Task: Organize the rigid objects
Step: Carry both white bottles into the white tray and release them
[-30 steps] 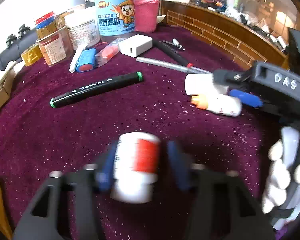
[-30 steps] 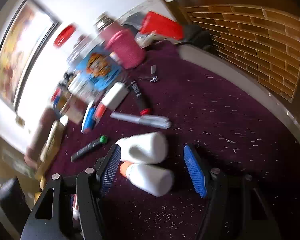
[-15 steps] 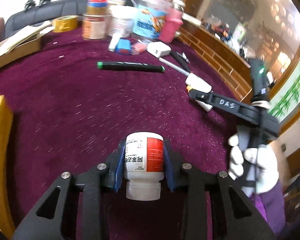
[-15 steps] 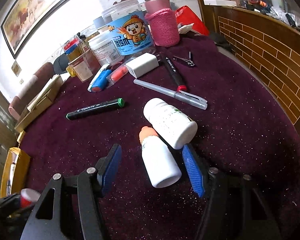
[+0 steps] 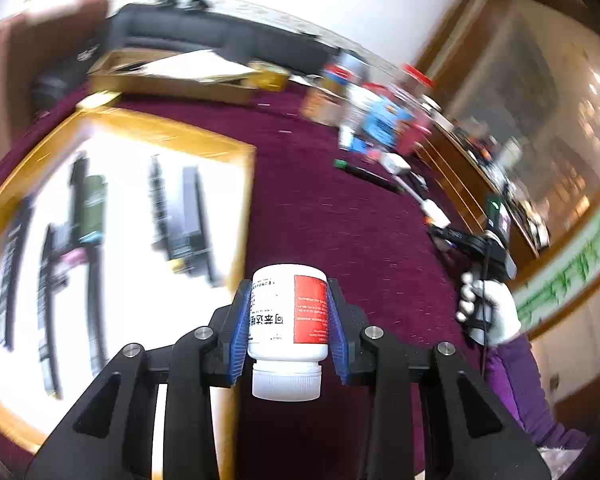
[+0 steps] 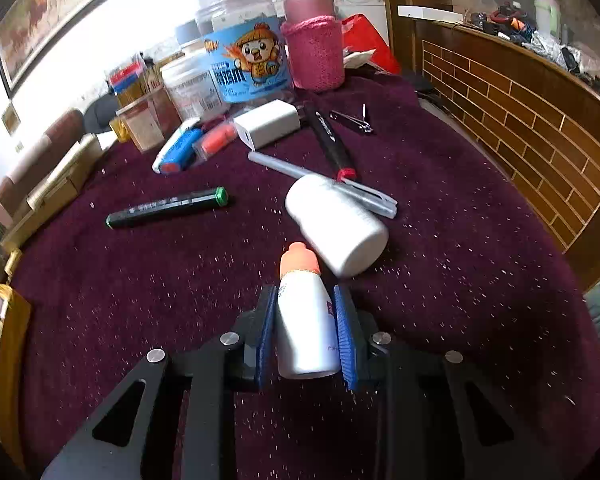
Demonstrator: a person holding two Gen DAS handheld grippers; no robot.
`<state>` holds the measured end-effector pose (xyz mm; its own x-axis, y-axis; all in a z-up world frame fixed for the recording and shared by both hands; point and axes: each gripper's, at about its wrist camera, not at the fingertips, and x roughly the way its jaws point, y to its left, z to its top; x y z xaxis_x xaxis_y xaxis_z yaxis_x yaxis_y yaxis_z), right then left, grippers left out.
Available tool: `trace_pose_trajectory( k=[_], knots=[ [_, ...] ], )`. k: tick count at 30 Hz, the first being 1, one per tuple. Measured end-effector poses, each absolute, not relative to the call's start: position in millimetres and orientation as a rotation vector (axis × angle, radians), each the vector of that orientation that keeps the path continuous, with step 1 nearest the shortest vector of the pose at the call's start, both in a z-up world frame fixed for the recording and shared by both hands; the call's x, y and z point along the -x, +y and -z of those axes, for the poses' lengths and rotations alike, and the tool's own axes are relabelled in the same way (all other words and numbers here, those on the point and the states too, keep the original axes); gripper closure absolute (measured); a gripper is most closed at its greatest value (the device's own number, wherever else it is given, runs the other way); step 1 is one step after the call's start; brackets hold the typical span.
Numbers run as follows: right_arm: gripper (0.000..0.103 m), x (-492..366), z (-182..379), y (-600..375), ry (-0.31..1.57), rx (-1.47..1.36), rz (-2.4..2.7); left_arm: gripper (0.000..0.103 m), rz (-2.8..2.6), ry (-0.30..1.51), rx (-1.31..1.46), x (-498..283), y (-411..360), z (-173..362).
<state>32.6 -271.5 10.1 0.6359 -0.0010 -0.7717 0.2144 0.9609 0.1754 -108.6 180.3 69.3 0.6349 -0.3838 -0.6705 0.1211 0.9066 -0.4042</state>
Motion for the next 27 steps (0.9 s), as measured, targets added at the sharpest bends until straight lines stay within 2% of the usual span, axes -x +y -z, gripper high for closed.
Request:
trace_pose_trajectory(
  k=[8, 14, 20, 23, 27],
  knots=[
    [0.078, 13, -21, -241, 0.894, -0.523, -0.097, 0.071, 0.177, 0.908, 0.344, 106, 222, -41],
    [0.078, 30, -42, -161, 0.924, -0.487, -0.305, 0.069, 0.165, 0.955, 0.421, 102, 231, -11],
    [0.078, 38, -55, -62, 0.974, -0.462, -0.552, 0.065, 0.182, 0.892, 0.494, 119, 254, -26],
    [0.078, 40, -62, -10, 1.003, -0.407, -0.652, 0.056, 0.161, 0.83, 0.524, 133, 269, -37],
    [0.078, 46, -59, 51, 1.036, -0.293, -0.706, 0.056, 0.122, 0.781, 0.54, 142, 284, -46]
  ],
)
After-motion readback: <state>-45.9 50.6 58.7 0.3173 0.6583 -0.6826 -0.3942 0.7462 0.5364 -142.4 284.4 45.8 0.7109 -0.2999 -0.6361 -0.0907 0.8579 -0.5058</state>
